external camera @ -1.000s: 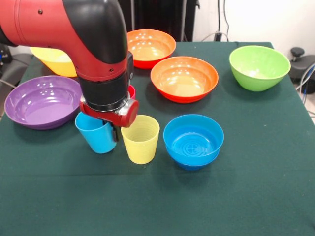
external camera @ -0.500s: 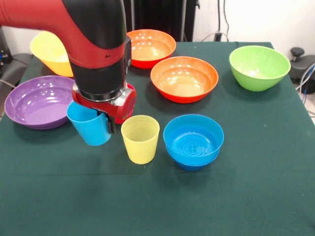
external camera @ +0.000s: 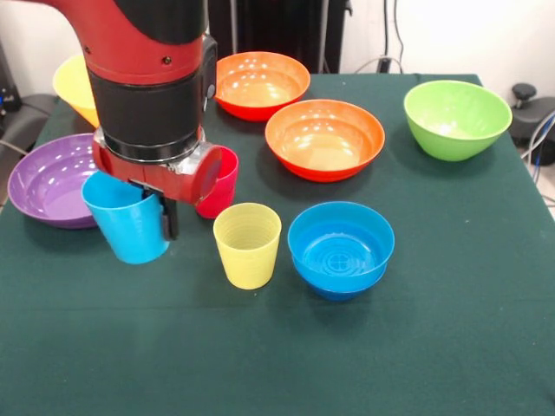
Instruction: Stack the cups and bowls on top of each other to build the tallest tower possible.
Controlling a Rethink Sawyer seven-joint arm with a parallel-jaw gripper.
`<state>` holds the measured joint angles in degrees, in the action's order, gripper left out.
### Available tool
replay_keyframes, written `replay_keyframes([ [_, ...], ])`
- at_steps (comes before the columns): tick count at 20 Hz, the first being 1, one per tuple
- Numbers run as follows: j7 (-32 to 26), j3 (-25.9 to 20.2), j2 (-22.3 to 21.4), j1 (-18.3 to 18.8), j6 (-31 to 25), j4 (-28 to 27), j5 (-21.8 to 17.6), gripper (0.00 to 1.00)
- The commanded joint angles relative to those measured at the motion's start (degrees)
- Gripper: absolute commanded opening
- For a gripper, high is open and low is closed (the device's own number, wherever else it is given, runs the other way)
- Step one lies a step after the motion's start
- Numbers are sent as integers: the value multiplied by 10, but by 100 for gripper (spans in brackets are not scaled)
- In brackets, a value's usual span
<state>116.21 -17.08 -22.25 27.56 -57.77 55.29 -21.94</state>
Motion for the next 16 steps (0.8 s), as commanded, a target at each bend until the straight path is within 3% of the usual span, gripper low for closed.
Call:
replay_keyframes([
  [1, -69, 3, -1, -29, -79, -27, -27, 0],
  [16, 40, 48, -8, -107, -167, -61, 4, 0],
])
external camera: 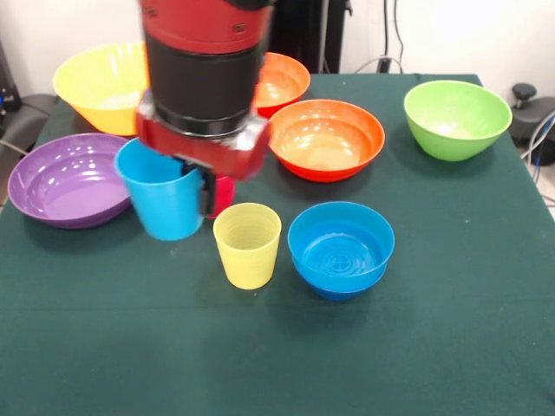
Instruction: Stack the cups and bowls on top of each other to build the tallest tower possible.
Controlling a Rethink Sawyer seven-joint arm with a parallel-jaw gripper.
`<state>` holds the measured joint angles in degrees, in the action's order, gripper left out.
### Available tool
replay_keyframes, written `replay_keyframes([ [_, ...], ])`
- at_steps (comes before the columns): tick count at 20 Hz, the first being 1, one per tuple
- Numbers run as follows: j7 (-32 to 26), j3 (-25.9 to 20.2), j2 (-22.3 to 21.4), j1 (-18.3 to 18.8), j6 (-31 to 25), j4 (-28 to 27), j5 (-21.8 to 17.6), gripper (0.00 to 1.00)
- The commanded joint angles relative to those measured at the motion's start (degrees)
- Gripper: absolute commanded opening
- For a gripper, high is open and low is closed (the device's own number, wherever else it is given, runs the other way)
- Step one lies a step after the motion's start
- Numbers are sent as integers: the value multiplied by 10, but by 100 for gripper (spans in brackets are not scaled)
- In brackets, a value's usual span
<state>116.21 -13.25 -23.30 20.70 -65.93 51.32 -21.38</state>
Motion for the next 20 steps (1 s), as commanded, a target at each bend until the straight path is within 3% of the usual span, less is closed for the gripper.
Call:
replay_keyframes([
  [1, 43, 11, 2, -41, -88, -22, 0, 0],
  [9, 55, 23, 18, -53, -70, -26, 21, 0],
  [20, 71, 37, 31, -49, 46, 55, 37, 0],
])
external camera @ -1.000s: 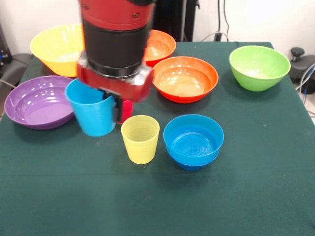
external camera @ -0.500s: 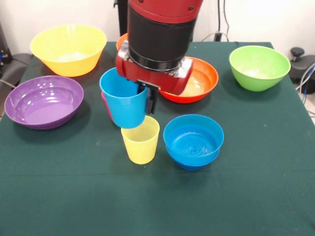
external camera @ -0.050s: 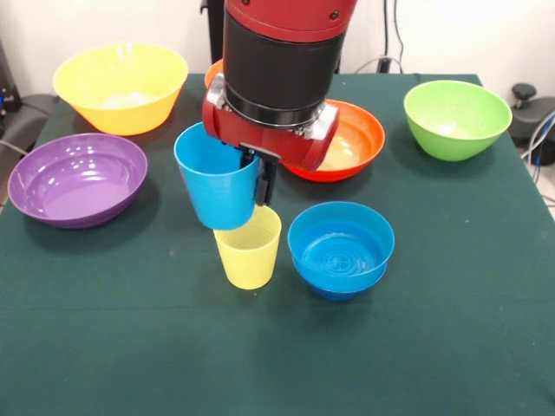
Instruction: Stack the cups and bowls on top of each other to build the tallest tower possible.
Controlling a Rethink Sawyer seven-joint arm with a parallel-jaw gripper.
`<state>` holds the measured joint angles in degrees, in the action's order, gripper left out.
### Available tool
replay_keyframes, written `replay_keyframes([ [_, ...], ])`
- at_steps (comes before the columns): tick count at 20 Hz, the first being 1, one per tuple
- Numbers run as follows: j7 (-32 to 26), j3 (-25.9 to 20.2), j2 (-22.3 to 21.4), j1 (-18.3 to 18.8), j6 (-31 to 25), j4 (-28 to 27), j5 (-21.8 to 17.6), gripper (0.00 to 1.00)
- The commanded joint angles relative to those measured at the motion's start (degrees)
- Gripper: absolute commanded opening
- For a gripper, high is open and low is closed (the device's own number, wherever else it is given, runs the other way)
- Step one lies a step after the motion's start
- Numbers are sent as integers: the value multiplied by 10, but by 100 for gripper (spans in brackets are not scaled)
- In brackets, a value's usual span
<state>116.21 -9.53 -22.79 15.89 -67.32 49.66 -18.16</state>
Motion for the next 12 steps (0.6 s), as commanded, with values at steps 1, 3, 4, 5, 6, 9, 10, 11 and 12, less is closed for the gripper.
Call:
replay_keyframes([
  [1, 75, 1, 27, -1, 67, 78, 7, 0],
  [3, 81, 6, 29, -2, 77, 87, 10, 0],
  [4, 85, 11, 29, -5, 84, 96, 10, 0],
  [5, 86, 15, 29, -6, 84, 99, 12, 0],
  [6, 90, 17, 28, -6, 91, 107, 17, 0],
  [9, 95, 21, 29, -8, 115, 118, 26, 0],
  [10, 96, 22, 32, -10, 122, 119, 32, 0],
  [11, 97, 23, 33, -11, 123, 118, 35, 0],
  [12, 99, 24, 35, -12, 126, 118, 39, 0],
])
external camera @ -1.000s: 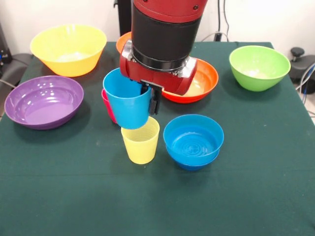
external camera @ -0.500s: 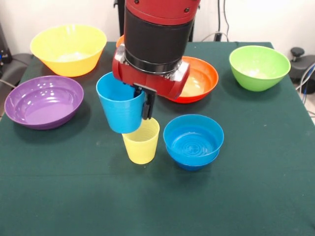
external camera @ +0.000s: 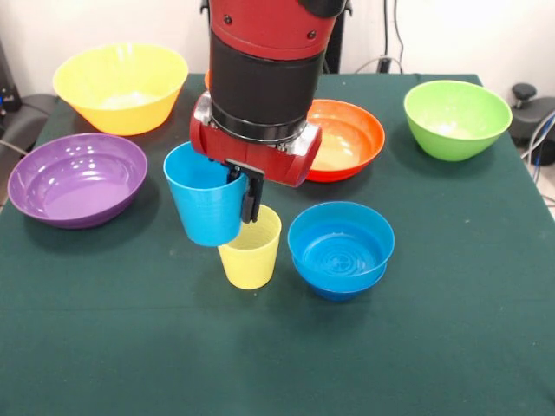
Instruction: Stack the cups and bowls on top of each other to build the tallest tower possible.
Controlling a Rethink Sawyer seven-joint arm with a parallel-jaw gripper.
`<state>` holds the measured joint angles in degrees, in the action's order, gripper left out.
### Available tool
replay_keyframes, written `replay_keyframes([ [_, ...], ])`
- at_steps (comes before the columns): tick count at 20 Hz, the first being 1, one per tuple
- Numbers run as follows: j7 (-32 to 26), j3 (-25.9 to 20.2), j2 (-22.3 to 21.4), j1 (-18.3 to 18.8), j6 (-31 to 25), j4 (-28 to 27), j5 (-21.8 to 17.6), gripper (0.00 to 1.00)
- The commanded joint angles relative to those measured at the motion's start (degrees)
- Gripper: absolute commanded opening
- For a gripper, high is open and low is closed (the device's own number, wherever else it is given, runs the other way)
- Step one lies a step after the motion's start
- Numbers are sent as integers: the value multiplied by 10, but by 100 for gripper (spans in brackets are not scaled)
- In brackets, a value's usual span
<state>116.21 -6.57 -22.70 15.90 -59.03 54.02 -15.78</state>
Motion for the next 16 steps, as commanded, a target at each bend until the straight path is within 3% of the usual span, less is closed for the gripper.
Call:
replay_keyframes([
  [1, 99, -4, 34, -14, 43, 75, 18, 0],
  [16, 108, 31, 30, -37, 57, 95, 59, 0],
])
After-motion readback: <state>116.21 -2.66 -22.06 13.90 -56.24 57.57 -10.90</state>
